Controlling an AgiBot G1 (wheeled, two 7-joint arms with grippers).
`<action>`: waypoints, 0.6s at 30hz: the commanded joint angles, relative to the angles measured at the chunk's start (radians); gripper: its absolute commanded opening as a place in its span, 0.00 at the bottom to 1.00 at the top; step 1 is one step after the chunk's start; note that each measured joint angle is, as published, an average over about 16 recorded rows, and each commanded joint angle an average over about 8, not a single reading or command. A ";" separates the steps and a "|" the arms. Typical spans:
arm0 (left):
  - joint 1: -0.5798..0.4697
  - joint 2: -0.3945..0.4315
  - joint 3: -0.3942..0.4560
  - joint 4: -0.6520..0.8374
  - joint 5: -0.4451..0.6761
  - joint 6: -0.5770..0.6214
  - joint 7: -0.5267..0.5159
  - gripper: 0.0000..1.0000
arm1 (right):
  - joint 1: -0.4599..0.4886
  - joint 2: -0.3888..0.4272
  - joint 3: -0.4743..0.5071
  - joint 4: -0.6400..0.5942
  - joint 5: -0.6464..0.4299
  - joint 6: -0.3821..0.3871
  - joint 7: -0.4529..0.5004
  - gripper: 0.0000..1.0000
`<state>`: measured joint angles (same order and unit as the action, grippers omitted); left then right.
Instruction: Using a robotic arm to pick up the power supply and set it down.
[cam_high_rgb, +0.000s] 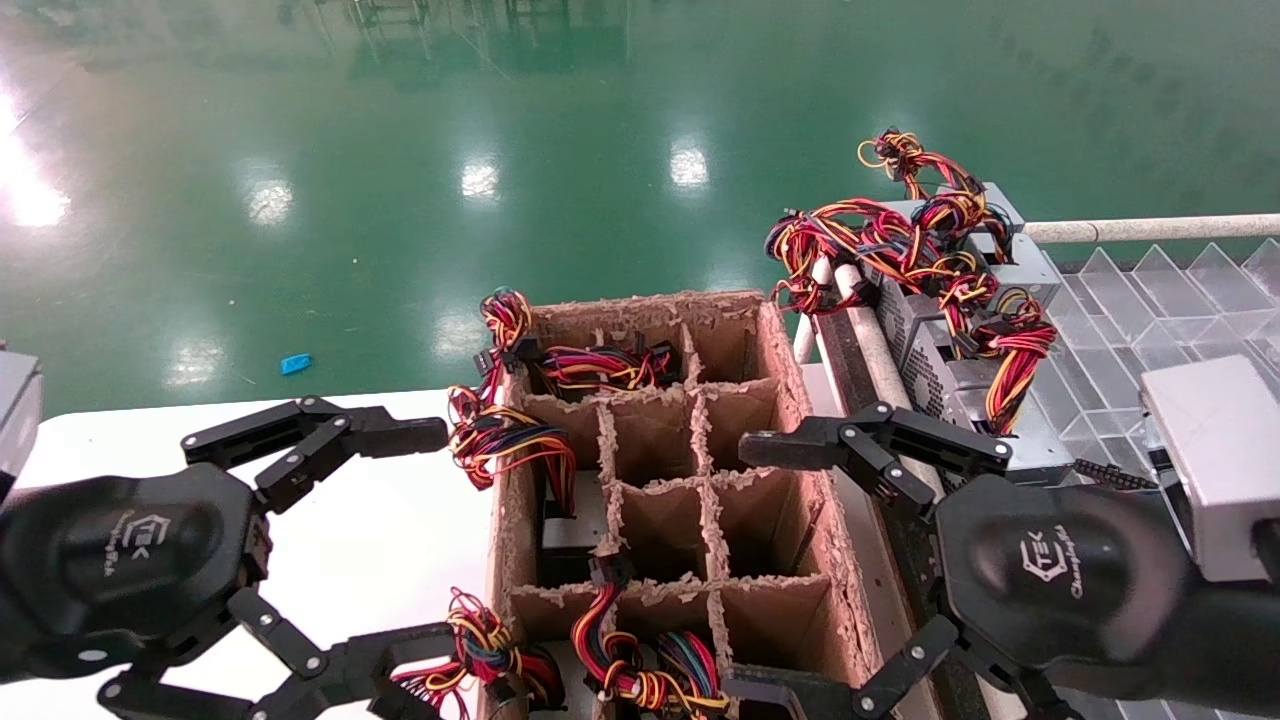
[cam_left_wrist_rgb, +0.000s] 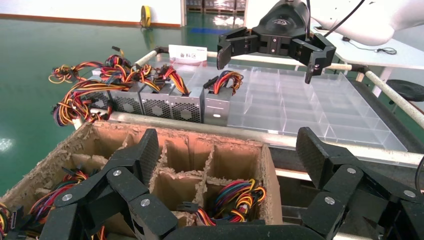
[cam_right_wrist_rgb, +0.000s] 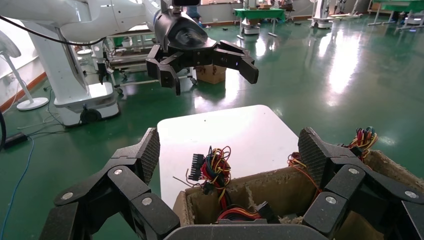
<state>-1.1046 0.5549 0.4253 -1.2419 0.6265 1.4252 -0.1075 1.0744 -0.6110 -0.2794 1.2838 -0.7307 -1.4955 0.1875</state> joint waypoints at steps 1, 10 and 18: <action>0.000 0.000 0.000 0.000 0.000 0.000 0.000 1.00 | 0.000 0.000 0.000 0.000 0.000 0.000 0.000 1.00; 0.000 0.000 0.000 0.000 0.000 0.000 0.000 1.00 | 0.001 0.000 -0.001 -0.001 -0.001 0.001 -0.001 1.00; 0.000 0.000 0.000 0.000 0.000 0.000 0.000 1.00 | 0.001 0.000 -0.001 -0.001 -0.002 0.001 -0.001 1.00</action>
<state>-1.1046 0.5549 0.4253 -1.2419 0.6265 1.4252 -0.1075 1.0757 -0.6115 -0.2801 1.2827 -0.7322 -1.4946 0.1865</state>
